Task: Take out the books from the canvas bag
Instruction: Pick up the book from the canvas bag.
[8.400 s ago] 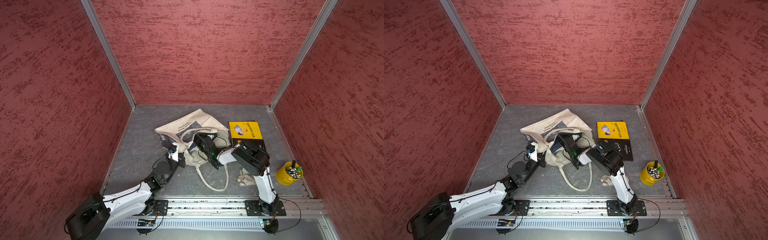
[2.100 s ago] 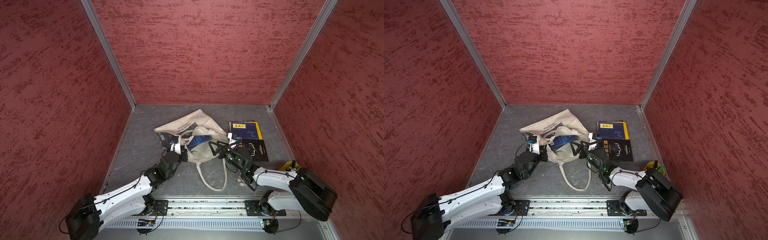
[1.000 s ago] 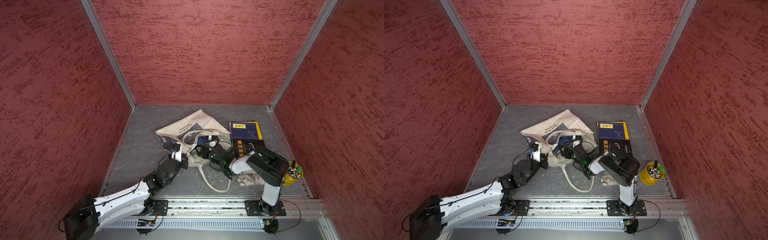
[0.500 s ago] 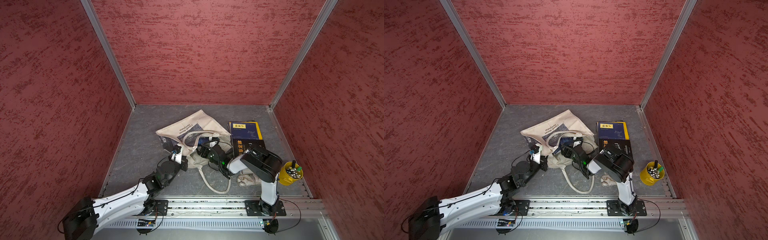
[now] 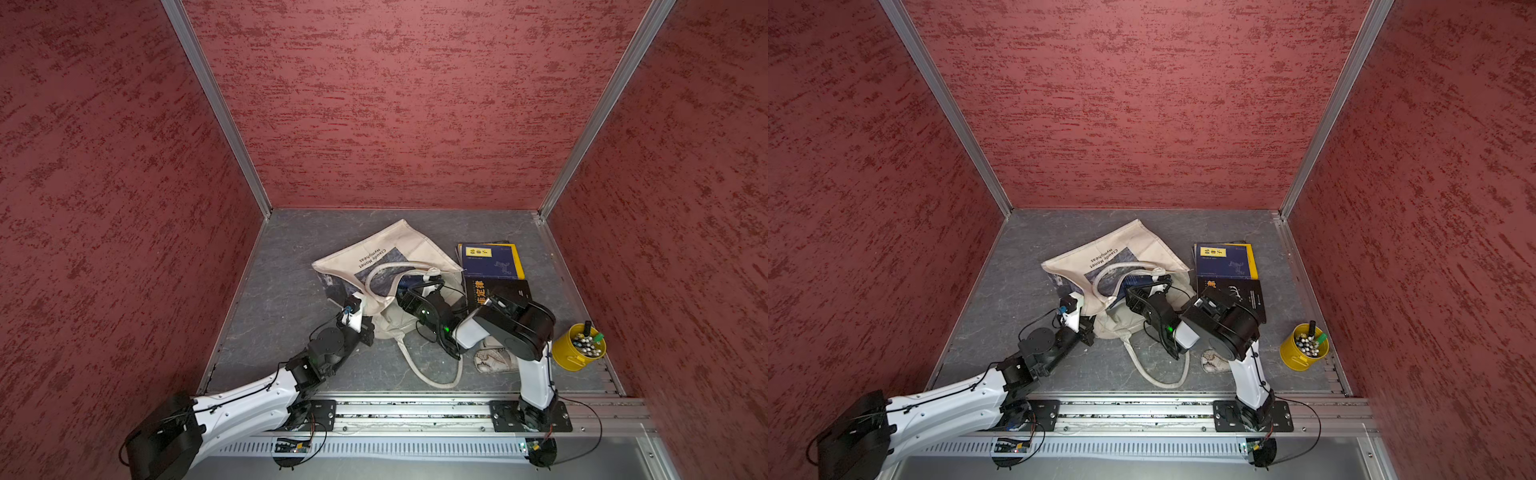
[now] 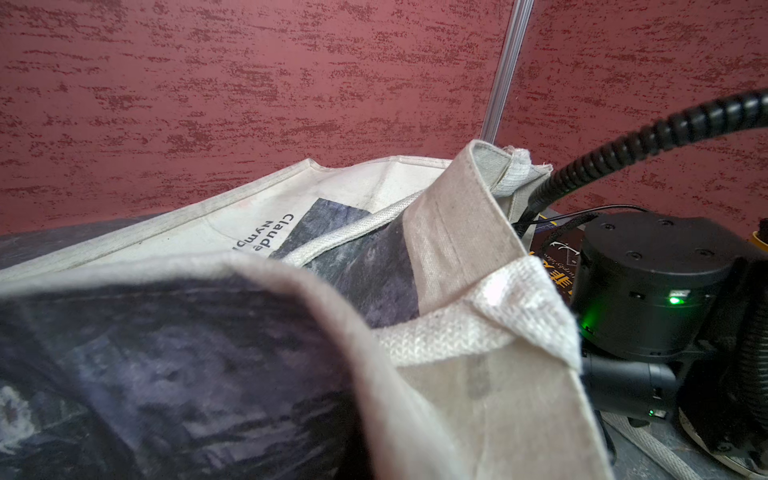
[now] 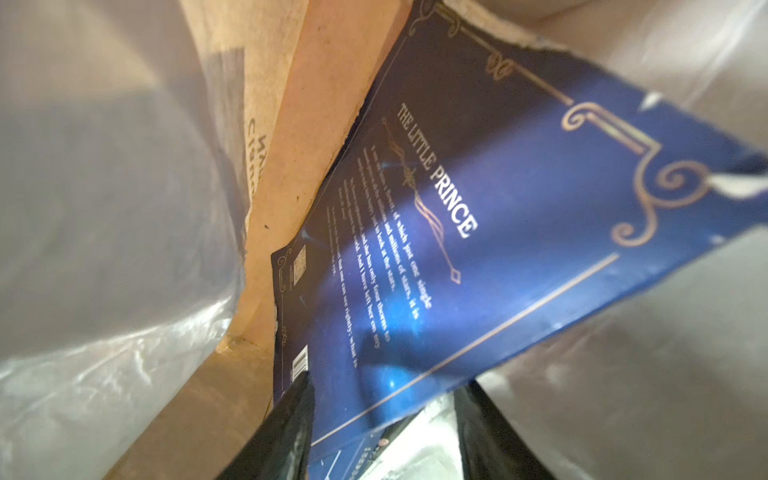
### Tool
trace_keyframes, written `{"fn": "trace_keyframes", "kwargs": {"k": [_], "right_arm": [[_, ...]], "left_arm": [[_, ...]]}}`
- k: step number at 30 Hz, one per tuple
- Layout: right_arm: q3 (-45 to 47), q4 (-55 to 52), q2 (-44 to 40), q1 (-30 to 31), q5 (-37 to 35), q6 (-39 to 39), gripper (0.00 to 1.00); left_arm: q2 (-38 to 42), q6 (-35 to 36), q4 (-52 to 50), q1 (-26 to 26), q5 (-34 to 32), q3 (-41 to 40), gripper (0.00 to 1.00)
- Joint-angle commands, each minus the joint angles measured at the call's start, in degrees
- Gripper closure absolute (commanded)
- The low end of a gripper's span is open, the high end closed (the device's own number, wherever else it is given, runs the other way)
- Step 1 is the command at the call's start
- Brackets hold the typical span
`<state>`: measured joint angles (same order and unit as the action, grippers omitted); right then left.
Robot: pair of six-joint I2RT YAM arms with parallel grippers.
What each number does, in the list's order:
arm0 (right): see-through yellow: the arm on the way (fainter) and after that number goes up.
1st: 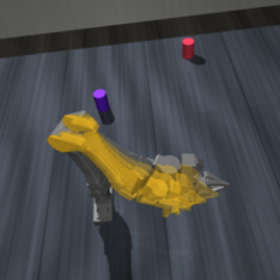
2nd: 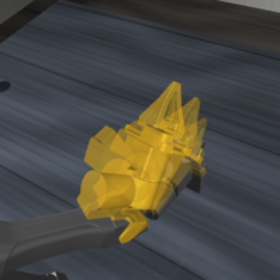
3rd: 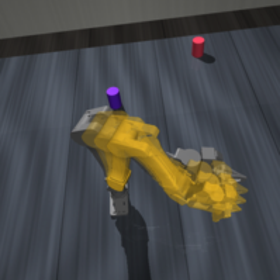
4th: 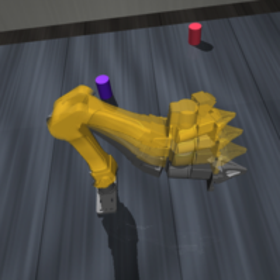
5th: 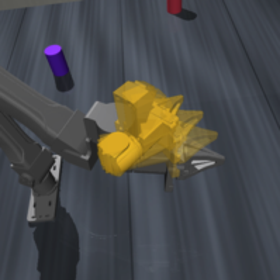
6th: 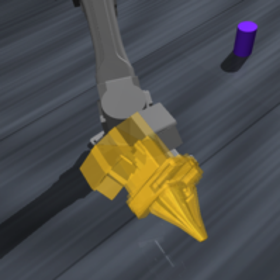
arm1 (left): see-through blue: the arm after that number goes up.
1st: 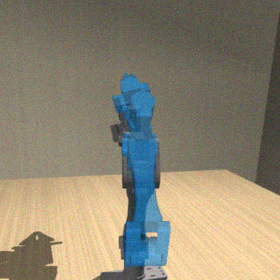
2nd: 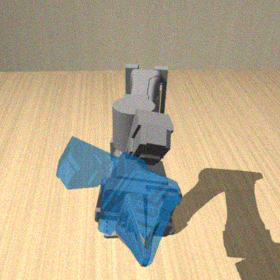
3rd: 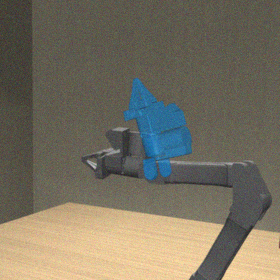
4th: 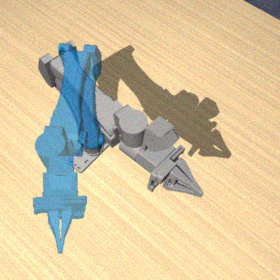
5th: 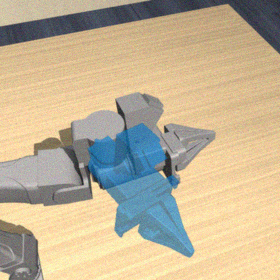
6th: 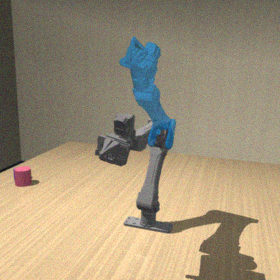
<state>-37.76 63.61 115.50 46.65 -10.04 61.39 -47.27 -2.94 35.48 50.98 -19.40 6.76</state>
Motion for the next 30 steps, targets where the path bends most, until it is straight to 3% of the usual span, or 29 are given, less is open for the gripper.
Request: {"fn": "trace_keyframes", "kwargs": {"k": [1,10,19,30], "right_arm": [[-1.00,1.19,-0.32,-0.29,-2.64,0.23,0.52],[-1.58,0.78,-3.06,-0.24,-4.37,-0.37,0.60],[-5.86,-3.27,-1.66,-0.78,-6.23,1.54,0.54],[-14.42,-10.08,0.69,-1.09,-6.23,2.85,0.55]], "left_arm": [[-0.42,0.18,5.06,-1.34,3.11,-1.35,1.00],[-3.36,-3.46,7.69,-5.36,6.59,-2.96,1.00],[-8.71,-3.04,10.39,-5.37,9.72,-1.70,1.00],[-7.55,-3.04,11.10,-5.47,9.91,-2.25,1.00]]}}
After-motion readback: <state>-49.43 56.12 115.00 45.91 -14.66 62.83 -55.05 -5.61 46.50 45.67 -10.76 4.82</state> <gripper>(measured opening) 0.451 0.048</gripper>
